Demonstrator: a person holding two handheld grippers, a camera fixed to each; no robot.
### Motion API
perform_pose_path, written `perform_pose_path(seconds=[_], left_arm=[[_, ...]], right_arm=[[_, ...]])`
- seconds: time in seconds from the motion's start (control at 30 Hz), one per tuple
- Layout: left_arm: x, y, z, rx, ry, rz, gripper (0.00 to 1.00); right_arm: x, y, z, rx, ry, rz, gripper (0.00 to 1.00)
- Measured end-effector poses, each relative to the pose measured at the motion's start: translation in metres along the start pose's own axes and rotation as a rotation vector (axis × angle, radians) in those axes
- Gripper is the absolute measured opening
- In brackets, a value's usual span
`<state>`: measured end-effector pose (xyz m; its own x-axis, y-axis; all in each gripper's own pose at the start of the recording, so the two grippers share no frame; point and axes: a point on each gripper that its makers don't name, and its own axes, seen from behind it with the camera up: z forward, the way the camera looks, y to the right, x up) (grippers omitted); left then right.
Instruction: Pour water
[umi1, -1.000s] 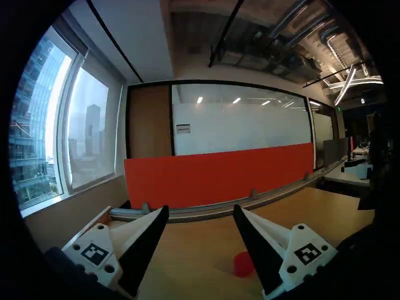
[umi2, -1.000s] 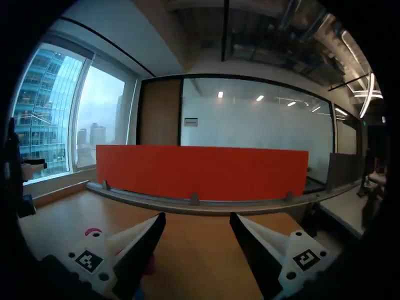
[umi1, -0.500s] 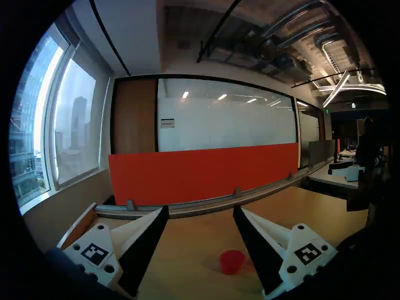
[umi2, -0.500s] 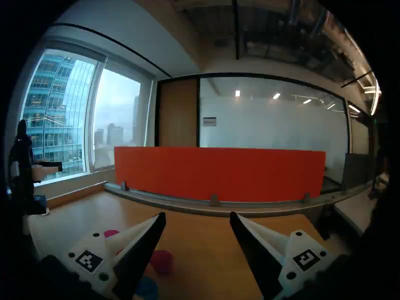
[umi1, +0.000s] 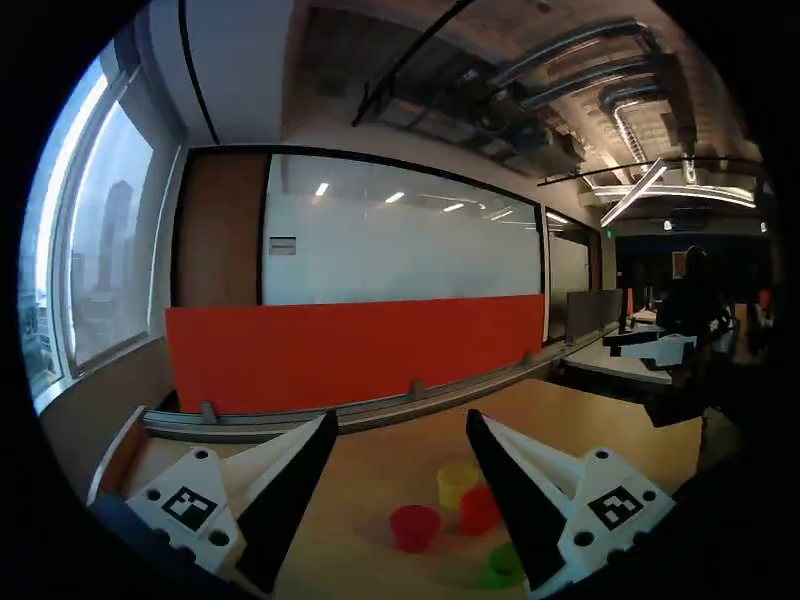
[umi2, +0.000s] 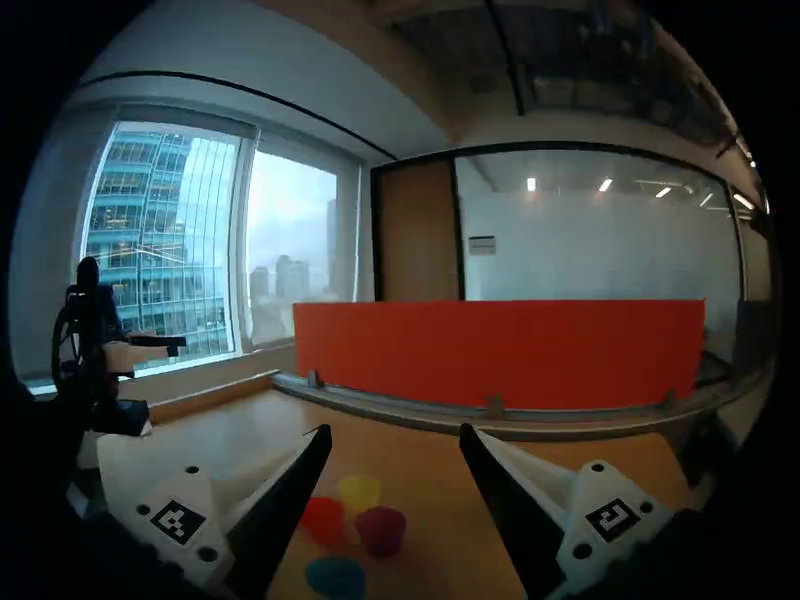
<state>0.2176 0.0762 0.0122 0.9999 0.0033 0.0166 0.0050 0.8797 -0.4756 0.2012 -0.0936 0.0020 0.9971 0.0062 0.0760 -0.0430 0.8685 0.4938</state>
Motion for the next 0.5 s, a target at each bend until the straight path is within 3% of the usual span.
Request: perform_pose_path(seconds=[0.5], left_arm=[[-0.013,0.032,0.004,-0.129,-0.045,0.017,0.95]], right_arm=[[-0.015,-0.016,-0.001,0.084,-0.071,-0.059,0.99]])
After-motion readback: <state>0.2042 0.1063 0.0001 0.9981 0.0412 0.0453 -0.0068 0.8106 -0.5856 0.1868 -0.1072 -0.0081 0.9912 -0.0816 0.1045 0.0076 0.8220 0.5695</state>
